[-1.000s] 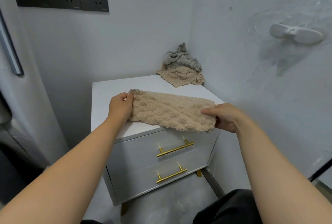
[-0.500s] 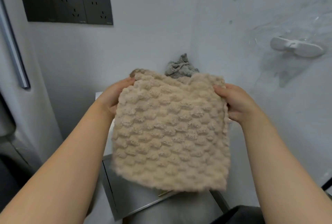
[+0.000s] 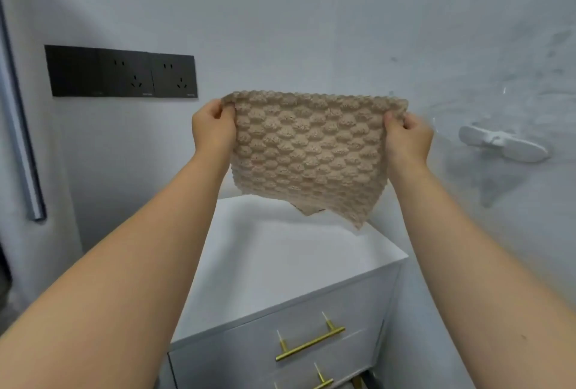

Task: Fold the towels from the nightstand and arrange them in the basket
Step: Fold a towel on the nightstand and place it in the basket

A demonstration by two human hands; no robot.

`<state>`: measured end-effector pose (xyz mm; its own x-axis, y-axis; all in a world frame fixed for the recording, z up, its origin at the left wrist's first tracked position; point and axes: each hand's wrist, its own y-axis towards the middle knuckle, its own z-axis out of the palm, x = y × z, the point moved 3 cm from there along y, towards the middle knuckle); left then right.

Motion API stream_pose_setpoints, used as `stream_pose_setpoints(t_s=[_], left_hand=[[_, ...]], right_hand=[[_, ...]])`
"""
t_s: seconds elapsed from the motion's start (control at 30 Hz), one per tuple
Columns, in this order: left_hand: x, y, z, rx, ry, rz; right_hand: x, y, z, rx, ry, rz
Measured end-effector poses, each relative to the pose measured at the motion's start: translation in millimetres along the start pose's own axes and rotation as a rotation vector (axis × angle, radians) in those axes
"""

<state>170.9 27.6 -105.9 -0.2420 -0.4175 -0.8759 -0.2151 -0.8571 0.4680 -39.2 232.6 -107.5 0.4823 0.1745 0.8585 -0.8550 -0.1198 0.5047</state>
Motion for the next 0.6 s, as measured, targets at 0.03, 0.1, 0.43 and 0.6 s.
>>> stream_pose_setpoints(t_s=[0.03, 0.1, 0.43, 0.6], left_hand=[[4, -5, -2, 0.014, -0.008, -0.014], [15, -16, -8, 0.054, 0.009, -0.062], [73, -79, -55, 0.417, 0.141, -0.381], [94, -112, -74, 0.644, 0.259, -0.553]], right_hand=[[-8, -5, -4, 0.005, 0.034, 0.036], [-26, -18, -12, 0.02, 0.072, 0.121], [-101, -111, -61, 0.325, 0.128, 0.638], [-129, -135, -87, 0.457, -0.04, 0.792]])
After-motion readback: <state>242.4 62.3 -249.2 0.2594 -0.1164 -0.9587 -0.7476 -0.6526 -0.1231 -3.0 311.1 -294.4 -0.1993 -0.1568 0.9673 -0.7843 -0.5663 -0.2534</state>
